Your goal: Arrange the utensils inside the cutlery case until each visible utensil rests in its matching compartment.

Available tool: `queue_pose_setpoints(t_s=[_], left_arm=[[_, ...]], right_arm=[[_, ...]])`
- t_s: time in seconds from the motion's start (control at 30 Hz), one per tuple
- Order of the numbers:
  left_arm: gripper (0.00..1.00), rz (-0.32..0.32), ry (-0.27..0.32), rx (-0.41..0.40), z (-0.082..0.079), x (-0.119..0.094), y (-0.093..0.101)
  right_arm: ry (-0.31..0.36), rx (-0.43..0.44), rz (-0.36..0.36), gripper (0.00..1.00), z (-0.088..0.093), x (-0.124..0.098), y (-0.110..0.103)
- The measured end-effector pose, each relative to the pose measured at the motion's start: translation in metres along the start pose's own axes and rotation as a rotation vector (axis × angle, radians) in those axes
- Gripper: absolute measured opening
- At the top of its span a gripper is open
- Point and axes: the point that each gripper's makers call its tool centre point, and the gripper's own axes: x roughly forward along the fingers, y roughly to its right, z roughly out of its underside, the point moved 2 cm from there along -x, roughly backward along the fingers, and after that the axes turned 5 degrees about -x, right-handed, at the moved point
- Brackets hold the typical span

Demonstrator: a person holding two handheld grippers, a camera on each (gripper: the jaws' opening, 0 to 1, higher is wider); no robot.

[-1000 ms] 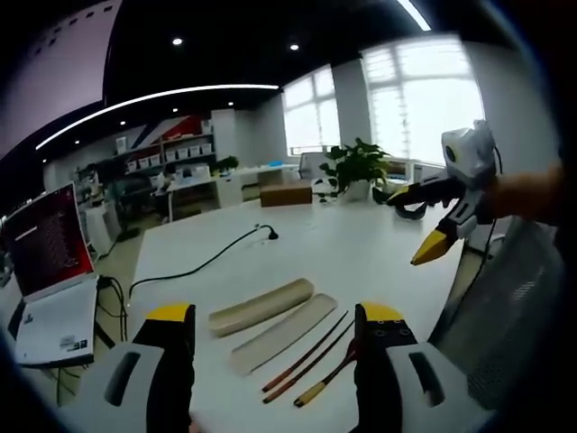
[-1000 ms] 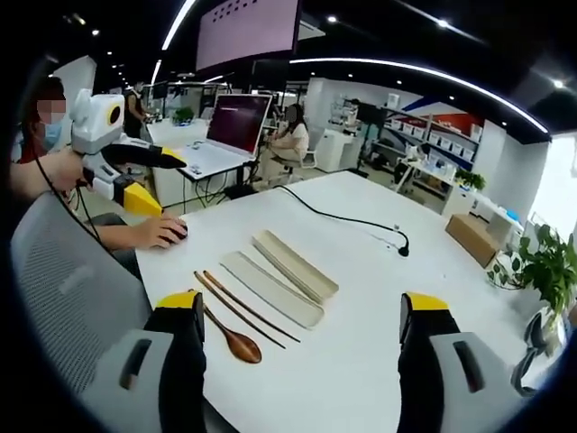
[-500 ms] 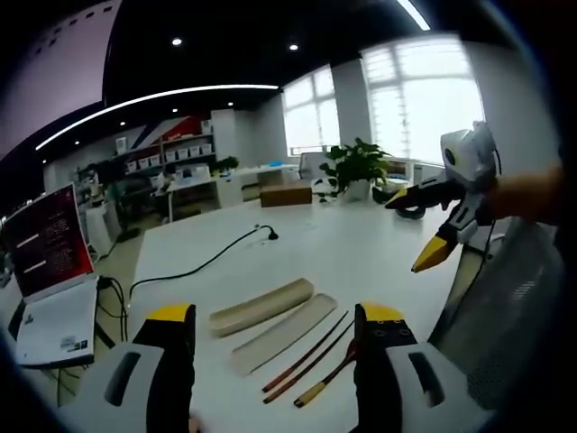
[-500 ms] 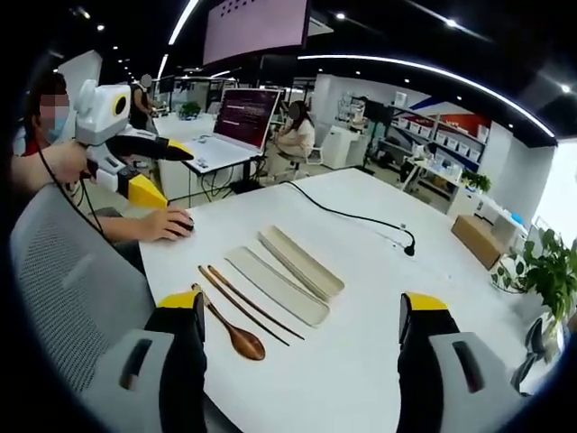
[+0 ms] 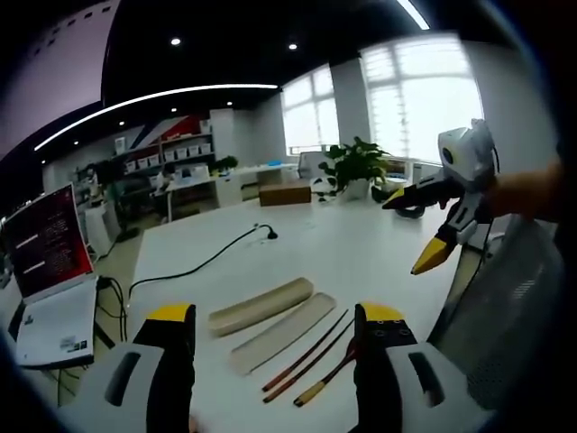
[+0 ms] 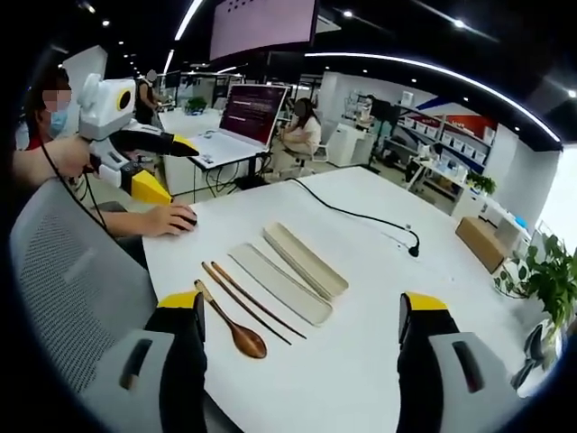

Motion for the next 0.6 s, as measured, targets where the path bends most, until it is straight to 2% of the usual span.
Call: queue_pose_setpoints(t_s=[0.6], left_arm=[[0.73, 0.001, -0.004, 0.004, 0.0002, 0.0007, 0.0004]], right_arm=[[0.001, -0.03, -0.036, 0.85, -0.0033, 0.0036, -0.0081]])
